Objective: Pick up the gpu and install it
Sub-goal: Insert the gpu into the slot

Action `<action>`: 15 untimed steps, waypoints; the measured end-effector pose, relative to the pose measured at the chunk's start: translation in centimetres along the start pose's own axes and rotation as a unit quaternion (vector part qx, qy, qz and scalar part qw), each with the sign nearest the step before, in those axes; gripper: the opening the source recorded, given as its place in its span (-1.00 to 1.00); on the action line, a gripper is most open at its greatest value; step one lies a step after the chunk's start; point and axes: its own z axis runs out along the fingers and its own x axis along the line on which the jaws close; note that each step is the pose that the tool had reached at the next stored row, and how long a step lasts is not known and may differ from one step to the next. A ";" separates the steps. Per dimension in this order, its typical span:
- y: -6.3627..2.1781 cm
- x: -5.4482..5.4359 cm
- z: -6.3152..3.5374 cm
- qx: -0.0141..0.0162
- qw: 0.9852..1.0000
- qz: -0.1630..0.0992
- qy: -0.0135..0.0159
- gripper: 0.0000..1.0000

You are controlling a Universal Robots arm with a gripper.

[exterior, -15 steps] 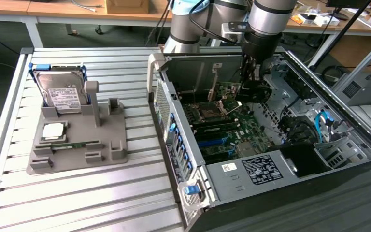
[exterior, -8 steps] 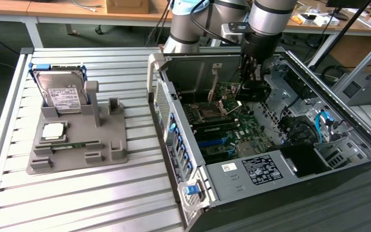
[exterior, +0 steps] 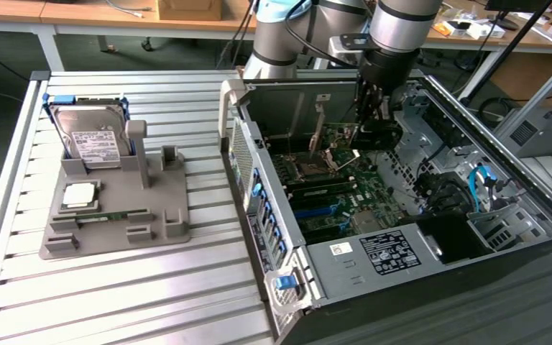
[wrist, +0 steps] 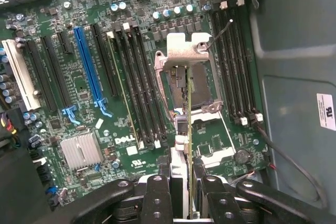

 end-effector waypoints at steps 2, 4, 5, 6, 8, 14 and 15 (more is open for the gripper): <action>0.00 0.0 0.00 0.000 1.000 -0.007 -0.001 -0.46; 0.00 0.0 0.00 0.000 1.000 -0.012 -0.001 -0.46; 0.00 0.0 0.00 -0.001 1.000 -0.015 -0.002 -0.46; 0.00 0.0 0.00 -0.001 1.000 -0.018 -0.002 -0.46; 0.00 0.0 0.00 -0.001 1.000 -0.023 -0.002 -0.46; 0.00 0.0 0.00 -0.001 0.999 -0.039 -0.004 -0.46; 0.00 0.0 0.00 -0.002 0.999 -0.043 -0.005 -0.46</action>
